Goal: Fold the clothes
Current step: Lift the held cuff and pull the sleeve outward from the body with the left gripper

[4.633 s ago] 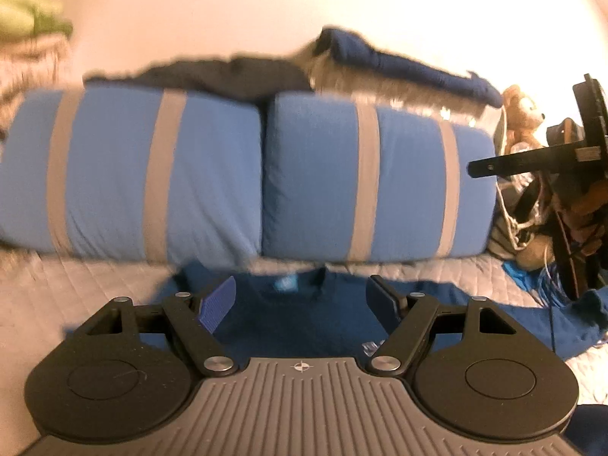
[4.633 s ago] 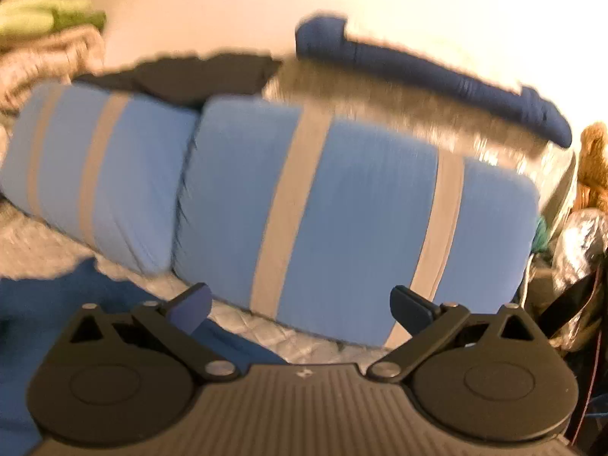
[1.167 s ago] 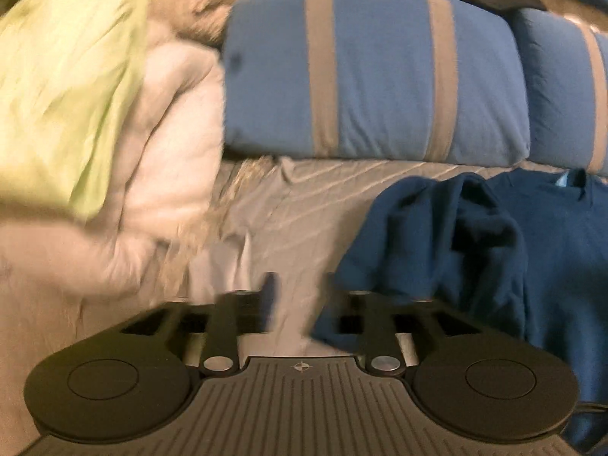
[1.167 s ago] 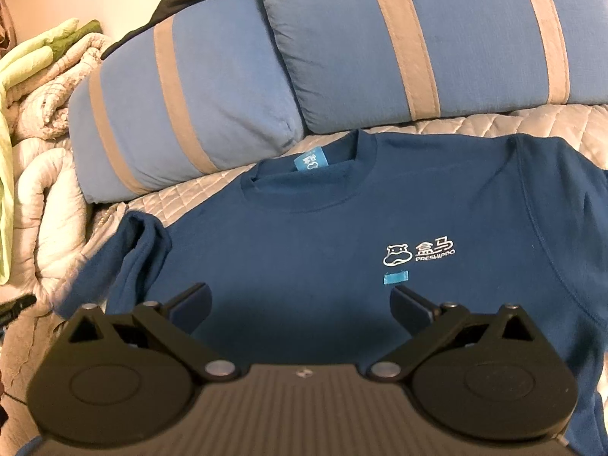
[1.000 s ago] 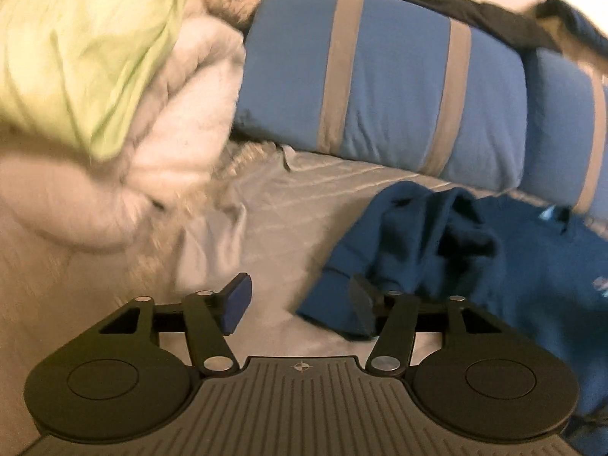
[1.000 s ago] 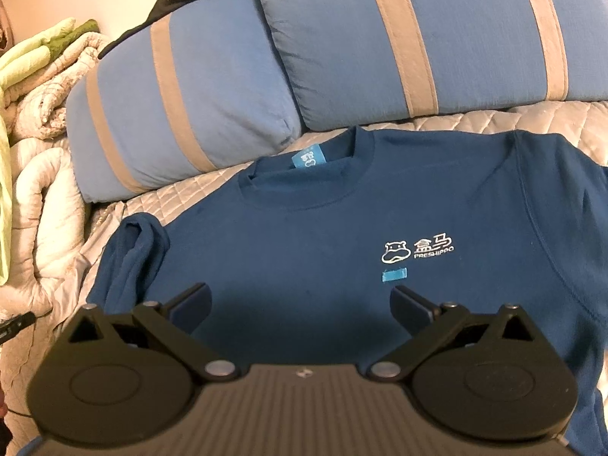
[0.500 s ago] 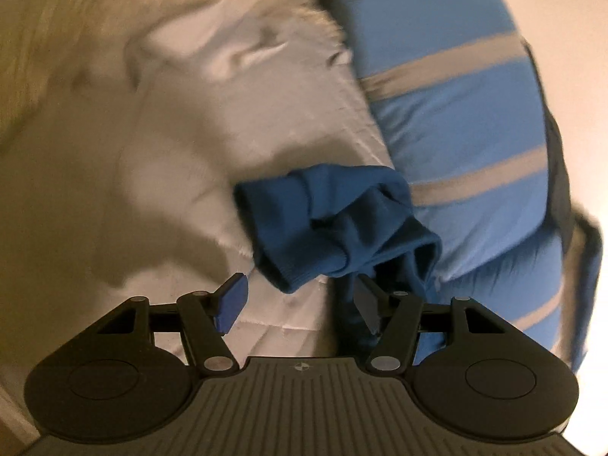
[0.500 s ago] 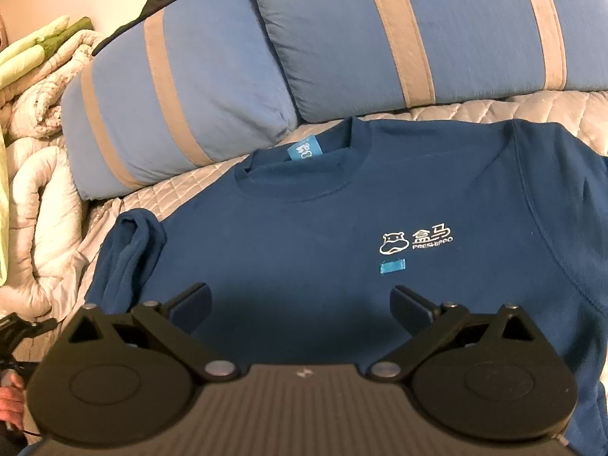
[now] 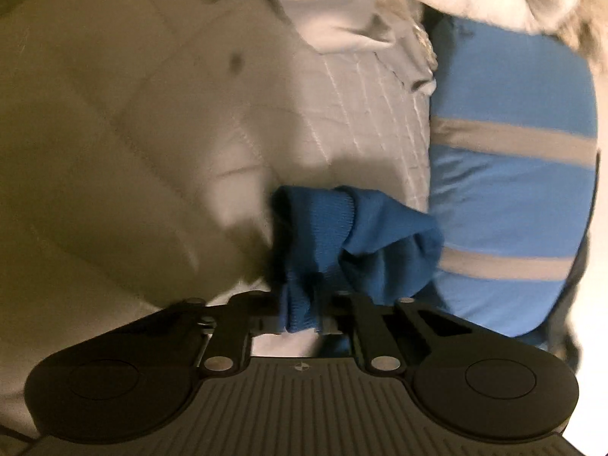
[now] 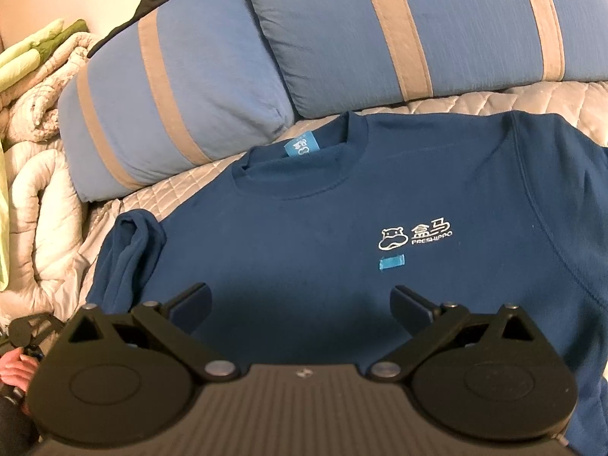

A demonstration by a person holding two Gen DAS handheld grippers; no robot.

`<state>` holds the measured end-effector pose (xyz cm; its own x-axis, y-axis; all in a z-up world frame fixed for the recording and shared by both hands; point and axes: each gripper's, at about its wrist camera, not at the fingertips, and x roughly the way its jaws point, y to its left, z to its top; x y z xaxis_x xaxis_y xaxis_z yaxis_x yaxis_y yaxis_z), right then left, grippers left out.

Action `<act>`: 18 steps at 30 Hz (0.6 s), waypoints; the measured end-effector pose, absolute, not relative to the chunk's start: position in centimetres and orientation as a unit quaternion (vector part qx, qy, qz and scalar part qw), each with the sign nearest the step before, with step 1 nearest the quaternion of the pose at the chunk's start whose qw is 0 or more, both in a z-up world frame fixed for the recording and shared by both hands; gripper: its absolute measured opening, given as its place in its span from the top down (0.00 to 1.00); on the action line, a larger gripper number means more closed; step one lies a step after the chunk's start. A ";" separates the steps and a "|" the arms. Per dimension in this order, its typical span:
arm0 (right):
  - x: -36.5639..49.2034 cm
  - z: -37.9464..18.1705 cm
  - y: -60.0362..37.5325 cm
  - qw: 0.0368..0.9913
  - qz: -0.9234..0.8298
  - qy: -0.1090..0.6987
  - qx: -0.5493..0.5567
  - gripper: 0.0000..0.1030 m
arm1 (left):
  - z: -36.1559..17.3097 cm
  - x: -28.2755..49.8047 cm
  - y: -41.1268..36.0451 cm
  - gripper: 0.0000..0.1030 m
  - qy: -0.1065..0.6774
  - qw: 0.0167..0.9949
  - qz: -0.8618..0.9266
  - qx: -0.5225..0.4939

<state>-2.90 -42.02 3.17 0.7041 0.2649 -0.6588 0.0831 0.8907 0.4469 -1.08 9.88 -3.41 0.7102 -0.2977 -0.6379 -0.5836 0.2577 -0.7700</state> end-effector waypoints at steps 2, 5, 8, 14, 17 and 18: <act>-2.9 3.2 -42.1 0.894 0.050 0.382 0.229 0.00 | -1.4 -0.5 9.4 0.91 0.385 0.747 0.111 -0.531; -2.8 3.1 -42.1 0.893 0.051 0.384 0.230 0.00 | 1.7 0.2 8.7 0.91 0.410 0.803 0.118 -0.417; -2.8 3.1 -42.0 0.893 0.054 0.384 0.227 0.00 | 4.9 0.5 7.6 0.92 0.419 0.852 0.132 -0.284; -2.8 3.1 -41.8 0.893 0.062 0.386 0.222 0.00 | 9.2 0.1 6.5 0.92 0.411 0.893 0.159 -0.092; -2.9 3.1 -41.4 0.894 0.068 0.388 0.215 0.00 | 10.7 -0.6 7.0 0.92 0.396 0.899 0.181 -0.042; -2.9 3.2 -41.2 0.894 0.071 0.388 0.212 0.00 | 11.1 -0.9 7.2 0.92 0.390 0.900 0.192 -0.028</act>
